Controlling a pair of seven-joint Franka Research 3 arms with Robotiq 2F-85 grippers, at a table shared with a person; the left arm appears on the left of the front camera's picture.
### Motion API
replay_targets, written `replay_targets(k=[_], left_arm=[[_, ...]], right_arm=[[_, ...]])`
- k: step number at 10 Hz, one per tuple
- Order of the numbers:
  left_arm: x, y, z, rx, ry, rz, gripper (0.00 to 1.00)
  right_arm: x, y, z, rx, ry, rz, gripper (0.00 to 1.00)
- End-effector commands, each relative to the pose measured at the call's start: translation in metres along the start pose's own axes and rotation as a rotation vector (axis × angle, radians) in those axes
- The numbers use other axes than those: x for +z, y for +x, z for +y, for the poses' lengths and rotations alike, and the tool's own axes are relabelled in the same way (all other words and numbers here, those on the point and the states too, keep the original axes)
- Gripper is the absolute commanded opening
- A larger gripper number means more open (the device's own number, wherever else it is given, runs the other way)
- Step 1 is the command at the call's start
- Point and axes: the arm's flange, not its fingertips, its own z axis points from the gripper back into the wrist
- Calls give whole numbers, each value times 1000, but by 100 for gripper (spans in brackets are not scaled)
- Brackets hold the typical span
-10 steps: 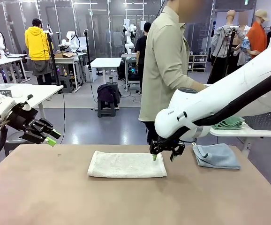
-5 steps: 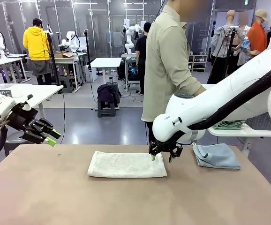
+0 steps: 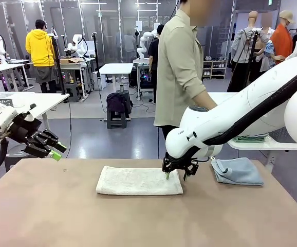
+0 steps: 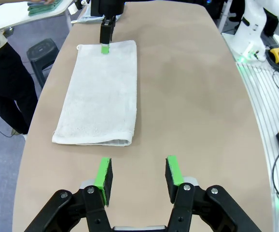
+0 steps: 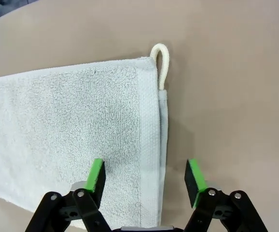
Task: Fold the towels and place them in the basket.
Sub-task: When a person lays out a Towel with hook on the table, fold it in half twice.
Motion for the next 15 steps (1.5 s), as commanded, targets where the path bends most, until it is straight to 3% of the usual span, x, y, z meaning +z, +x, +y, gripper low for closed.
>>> replay_targets(k=[1, 3, 4, 5, 8, 14, 15], left_arm=[[1, 0, -2, -1, 2, -1, 57], [1, 0, -2, -1, 2, -1, 57], [1, 0, -2, -1, 2, -1, 57], [1, 0, -2, -1, 2, -1, 57], [1, 0, -2, -1, 2, -1, 57], [1, 0, -2, -1, 2, -1, 57], [1, 0, -2, -1, 2, -1, 57]], right_arm=[[-4, 2, 5, -42, -23, -26, 65], [-4, 1, 6, -43, -29, -21, 65], [-5, 1, 6, -44, -40, -20, 49], [-5, 1, 5, -47, -42, -27, 56], [-6, 2, 5, -53, -55, -7, 56], [-2, 1, 3, -52, -66, 25, 0], [-1, 1, 3, -50, -68, 27, 0]])
